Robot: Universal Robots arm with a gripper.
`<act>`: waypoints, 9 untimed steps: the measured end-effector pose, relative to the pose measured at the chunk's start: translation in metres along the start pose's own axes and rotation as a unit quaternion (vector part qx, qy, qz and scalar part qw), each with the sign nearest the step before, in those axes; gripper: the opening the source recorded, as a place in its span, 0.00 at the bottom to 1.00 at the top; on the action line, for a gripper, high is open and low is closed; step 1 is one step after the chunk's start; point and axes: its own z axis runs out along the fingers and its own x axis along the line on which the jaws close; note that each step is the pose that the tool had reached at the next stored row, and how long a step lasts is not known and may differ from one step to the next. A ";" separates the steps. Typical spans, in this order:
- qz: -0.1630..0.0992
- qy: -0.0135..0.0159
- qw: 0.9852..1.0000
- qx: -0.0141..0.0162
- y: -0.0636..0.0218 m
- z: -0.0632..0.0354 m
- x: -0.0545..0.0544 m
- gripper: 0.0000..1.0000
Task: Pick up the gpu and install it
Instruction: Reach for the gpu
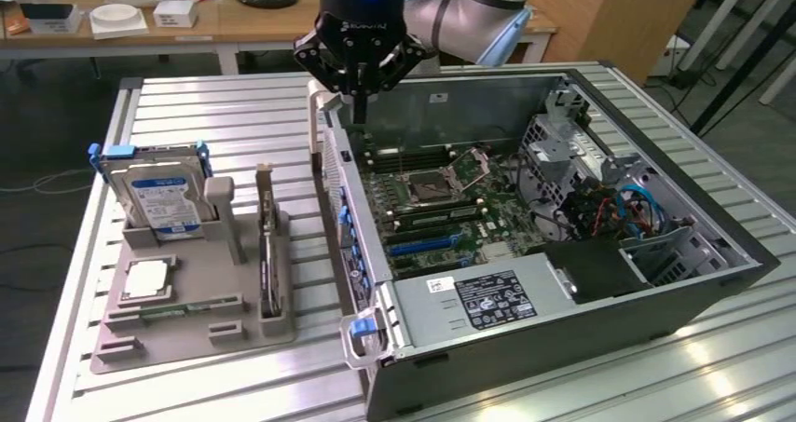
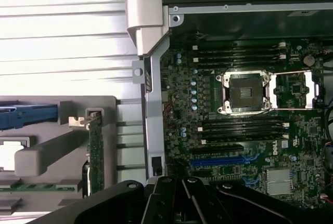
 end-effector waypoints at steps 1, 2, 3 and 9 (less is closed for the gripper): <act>0.000 0.000 1.000 0.000 -0.0001 0.0000 0.001 0.11; 0.000 0.000 1.000 0.000 -0.0001 0.0001 0.002 0.11; 0.000 0.000 1.000 0.000 -0.0002 0.0002 0.003 0.11; 0.000 0.000 1.000 0.000 -0.0010 0.0009 0.013 0.11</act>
